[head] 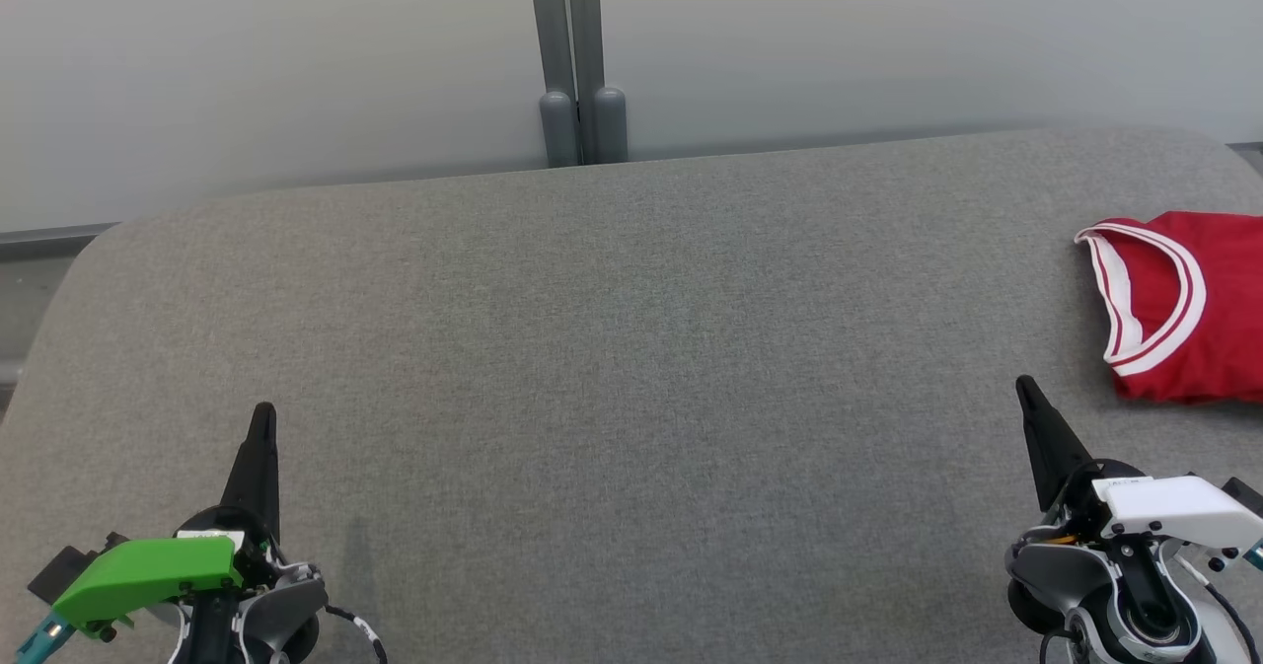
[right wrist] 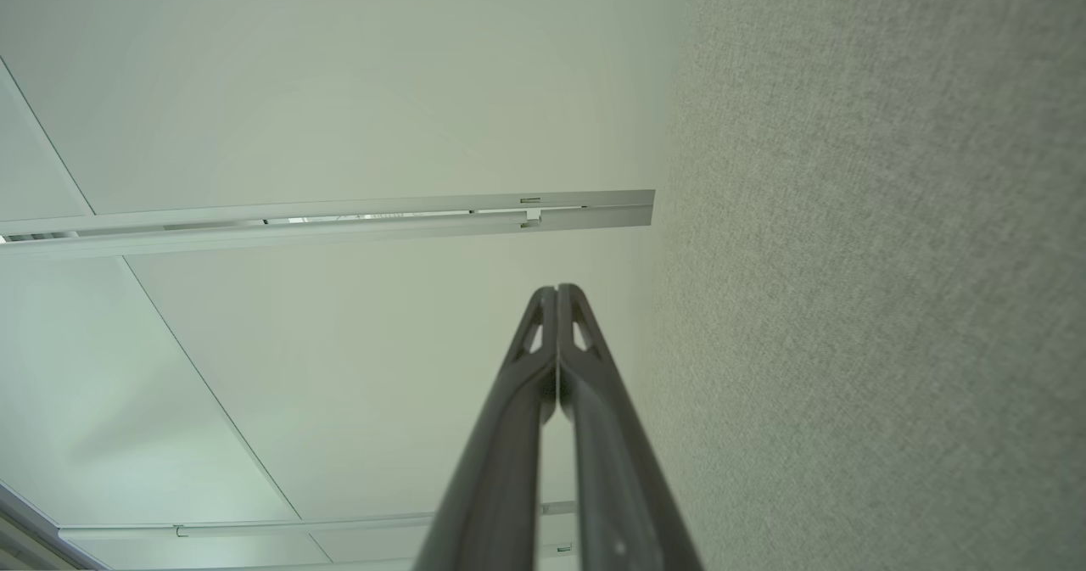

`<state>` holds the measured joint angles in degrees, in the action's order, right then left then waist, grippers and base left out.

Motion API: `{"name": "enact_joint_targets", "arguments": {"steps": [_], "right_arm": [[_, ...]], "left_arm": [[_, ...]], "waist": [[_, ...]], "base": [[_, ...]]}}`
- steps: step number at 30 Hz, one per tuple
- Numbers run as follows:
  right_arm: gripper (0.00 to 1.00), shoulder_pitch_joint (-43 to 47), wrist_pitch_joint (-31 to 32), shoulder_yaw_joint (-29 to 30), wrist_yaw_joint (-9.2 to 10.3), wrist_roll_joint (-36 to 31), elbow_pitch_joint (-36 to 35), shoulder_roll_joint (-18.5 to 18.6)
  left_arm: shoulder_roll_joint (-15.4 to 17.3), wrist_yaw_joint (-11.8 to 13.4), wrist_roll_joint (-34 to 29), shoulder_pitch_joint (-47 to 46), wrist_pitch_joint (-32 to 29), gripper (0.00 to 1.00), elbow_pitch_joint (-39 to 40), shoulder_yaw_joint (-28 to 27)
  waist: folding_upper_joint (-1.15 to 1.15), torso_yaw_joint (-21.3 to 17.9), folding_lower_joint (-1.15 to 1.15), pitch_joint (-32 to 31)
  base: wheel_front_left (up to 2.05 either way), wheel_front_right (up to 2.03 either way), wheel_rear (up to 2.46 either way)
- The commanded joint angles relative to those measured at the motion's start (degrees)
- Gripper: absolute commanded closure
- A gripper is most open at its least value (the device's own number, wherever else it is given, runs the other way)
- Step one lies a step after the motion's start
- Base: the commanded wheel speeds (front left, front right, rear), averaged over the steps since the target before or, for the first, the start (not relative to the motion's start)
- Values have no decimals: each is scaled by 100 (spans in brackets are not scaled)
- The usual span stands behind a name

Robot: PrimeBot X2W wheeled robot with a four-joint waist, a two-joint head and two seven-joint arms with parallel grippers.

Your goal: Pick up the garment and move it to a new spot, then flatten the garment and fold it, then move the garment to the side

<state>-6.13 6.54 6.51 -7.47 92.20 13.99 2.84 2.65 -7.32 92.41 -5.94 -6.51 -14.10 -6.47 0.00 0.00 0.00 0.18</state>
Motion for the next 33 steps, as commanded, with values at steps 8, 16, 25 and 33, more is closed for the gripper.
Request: {"name": "enact_joint_targets", "arguments": {"steps": [8, 16, 25, 33], "right_arm": [[100, -30, 18, 7, -4, 41, 9, 6], [100, -30, 18, 6, -4, 41, 9, 6], [100, -30, 18, 6, -4, 41, 9, 6], [100, -30, 18, 6, -4, 41, 9, 6]], "left_arm": [[43, -33, 4, -71, -22, 100, 11, -15], [43, -33, 4, -71, -22, 100, 11, -15], [43, -33, 4, -71, -22, 100, 11, -15], [43, -33, 4, -71, -22, 100, 12, -15]], "waist": [[0, 0, 0, 0], [0, 0, 0, 0], [0, 0, 0, 0], [0, 0, 0, 0]], "base": [[0, 0, 0], [0, 0, 0], [0, 0, 0], [0, 0, 0]]}}
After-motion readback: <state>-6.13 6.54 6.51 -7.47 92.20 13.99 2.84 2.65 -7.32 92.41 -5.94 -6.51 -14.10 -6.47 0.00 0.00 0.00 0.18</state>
